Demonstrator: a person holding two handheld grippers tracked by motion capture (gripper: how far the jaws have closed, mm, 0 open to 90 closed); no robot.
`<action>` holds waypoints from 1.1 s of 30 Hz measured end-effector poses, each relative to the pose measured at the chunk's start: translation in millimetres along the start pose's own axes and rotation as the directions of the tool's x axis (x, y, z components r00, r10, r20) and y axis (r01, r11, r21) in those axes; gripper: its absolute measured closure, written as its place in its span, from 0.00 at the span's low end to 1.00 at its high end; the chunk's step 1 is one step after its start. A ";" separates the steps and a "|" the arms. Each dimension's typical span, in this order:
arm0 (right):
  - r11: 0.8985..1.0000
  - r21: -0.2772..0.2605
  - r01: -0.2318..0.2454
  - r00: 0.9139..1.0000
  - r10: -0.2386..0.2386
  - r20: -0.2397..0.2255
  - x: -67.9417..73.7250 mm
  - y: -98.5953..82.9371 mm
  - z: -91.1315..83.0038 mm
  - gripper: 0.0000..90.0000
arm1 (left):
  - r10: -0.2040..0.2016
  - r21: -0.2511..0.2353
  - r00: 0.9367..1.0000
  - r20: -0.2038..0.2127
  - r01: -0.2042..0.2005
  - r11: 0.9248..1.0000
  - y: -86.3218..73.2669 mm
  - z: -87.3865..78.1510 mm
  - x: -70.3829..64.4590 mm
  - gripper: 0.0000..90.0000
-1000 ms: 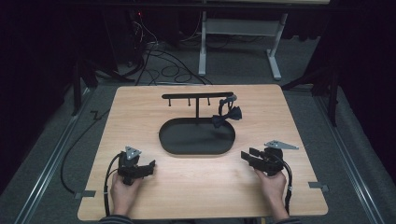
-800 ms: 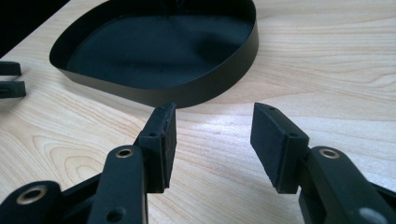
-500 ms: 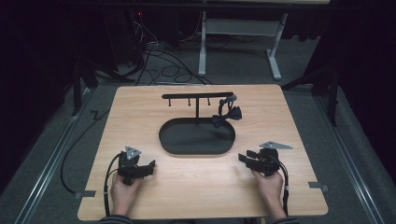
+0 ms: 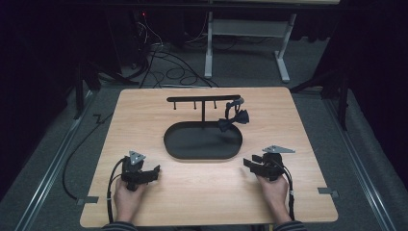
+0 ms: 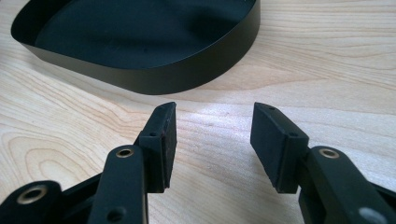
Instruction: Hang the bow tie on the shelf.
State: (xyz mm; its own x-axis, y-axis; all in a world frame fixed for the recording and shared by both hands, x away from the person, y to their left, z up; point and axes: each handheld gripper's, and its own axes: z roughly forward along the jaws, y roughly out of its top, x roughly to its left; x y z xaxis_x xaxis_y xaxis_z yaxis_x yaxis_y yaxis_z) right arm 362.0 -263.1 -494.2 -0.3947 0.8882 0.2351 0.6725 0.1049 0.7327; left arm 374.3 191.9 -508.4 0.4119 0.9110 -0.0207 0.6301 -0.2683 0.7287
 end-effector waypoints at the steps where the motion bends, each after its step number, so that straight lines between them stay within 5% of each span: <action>1: 1.000 0.003 -0.001 1.000 0.001 0.002 0.5 -0.1 1.0 0.58 | 0.000 0.000 1.000 0.000 0.000 1.000 0.0 0.0 0.0 0.18; 20: 0.998 0.007 0.064 0.997 -0.064 0.050 9.1 -0.6 15.7 0.57 | 0.000 0.000 1.000 0.001 0.000 1.000 -0.1 -0.1 0.0 0.18; 26: 0.988 0.035 0.149 0.983 -0.152 0.102 18.9 -0.7 18.5 0.53 | 0.001 0.003 1.000 0.002 -0.001 1.000 -0.1 -0.5 0.1 0.18; 27: 0.979 0.050 0.197 0.970 -0.202 0.138 24.8 -1.5 20.4 0.51 | 0.000 0.001 1.000 0.001 0.000 1.000 -0.2 -0.4 0.0 0.18; 33: 0.977 0.052 0.205 0.967 -0.210 0.142 27.1 -1.5 21.5 0.49 | 0.000 0.002 1.000 0.002 0.000 1.000 -0.3 -0.6 0.0 0.18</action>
State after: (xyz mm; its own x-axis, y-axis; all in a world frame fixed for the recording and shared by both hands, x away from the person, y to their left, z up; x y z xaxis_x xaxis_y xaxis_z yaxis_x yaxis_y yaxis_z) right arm 363.7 -229.5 -502.7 -0.4341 0.9007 -0.0177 0.6091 0.3079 0.7309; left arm 373.8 192.2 -508.3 0.4131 0.9104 -0.0220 0.6316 -0.2690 0.7271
